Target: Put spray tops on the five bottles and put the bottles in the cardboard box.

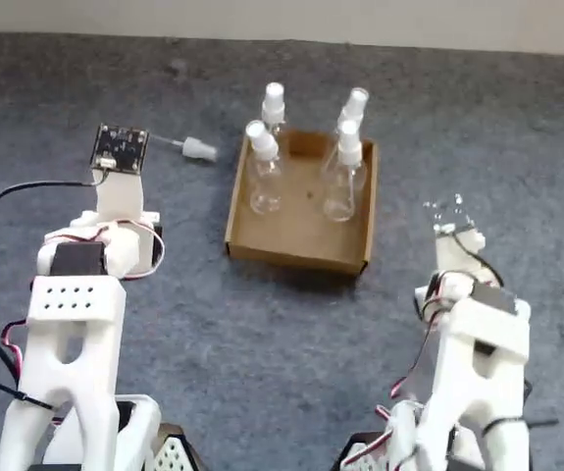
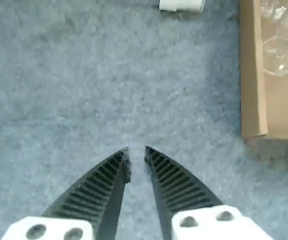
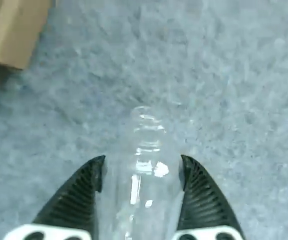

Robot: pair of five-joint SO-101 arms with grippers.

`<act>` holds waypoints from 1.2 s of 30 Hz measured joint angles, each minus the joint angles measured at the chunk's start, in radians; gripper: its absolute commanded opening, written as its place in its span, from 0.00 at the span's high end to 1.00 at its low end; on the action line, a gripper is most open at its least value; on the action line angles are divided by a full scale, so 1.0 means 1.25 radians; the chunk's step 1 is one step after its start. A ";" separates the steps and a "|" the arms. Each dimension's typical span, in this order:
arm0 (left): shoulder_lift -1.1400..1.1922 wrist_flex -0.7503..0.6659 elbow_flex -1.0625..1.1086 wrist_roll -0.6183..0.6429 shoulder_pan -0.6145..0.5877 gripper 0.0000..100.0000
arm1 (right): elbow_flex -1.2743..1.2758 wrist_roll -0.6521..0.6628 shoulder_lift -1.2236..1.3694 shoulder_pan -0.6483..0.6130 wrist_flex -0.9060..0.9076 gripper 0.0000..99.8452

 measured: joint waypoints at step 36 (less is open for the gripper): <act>0.918 -0.290 -0.772 0.231 0.000 0.76 | -0.066 -0.103 0.050 0.029 -0.004 0.76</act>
